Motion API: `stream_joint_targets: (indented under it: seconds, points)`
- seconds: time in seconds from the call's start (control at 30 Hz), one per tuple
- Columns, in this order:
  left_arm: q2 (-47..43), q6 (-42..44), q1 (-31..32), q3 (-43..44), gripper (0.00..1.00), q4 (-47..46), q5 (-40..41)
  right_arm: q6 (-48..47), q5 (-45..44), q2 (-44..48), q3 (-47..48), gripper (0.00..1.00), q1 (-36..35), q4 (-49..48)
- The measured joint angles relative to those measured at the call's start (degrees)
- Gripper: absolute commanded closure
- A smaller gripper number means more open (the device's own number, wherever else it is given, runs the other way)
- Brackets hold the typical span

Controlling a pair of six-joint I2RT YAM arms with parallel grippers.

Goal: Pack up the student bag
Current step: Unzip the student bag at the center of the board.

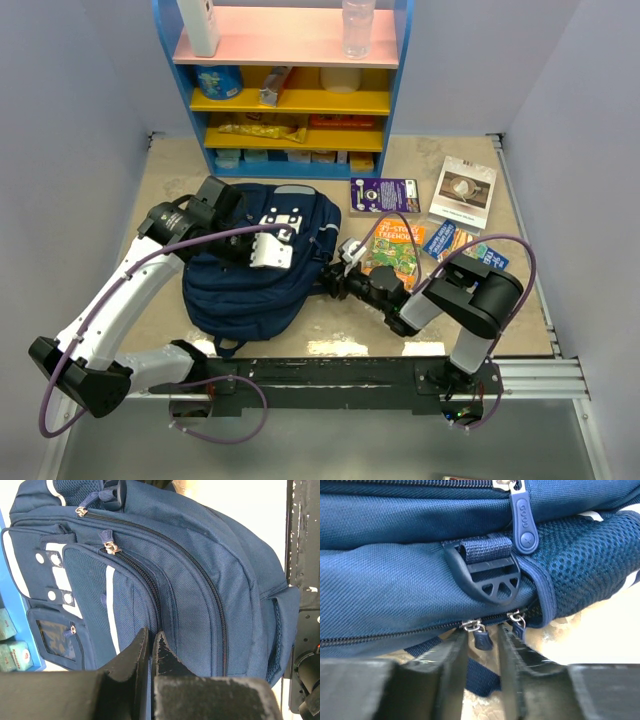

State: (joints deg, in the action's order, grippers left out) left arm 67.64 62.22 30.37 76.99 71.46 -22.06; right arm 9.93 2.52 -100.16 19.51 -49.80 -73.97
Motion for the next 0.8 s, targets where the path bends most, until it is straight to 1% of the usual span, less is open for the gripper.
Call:
stream_joint_targets:
  seconds: [0.03, 0.13, 0.3, 0.43, 0.67, 0.8]
  points:
    - [0.0, 0.0, 0.0, 0.0, 1.0, 0.0, 0.0, 0.0, 0.0, -0.4, 0.3, 0.87, 0.0, 0.0]
    - [0.0, 0.0, 0.0, 0.0, 1.0, 0.0, 0.0, -0.5, 0.0, -1.0, 0.8, 1.0, 0.0, 0.0]
    - [0.0, 0.0, 0.0, 0.0, 1.0, -0.1, 0.0, -0.6, -0.1, -0.5, 0.6, 1.0, 0.0, 0.2]
    - [0.0, -0.1, 0.0, -0.4, 1.0, -0.4, -0.1, -0.6, -0.4, 3.0, -0.6, 1.0, 0.0, 1.6]
    - [0.0, -0.8, 0.0, -2.0, 1.0, -1.2, -0.2, -0.6, -0.6, 10.7, -1.7, 1.0, -0.8, 8.4]
    - [0.2, -2.1, 0.0, -2.5, 1.0, -2.2, -0.4, -0.6, -1.9, 14.1, -1.7, 1.0, -4.3, 14.4]
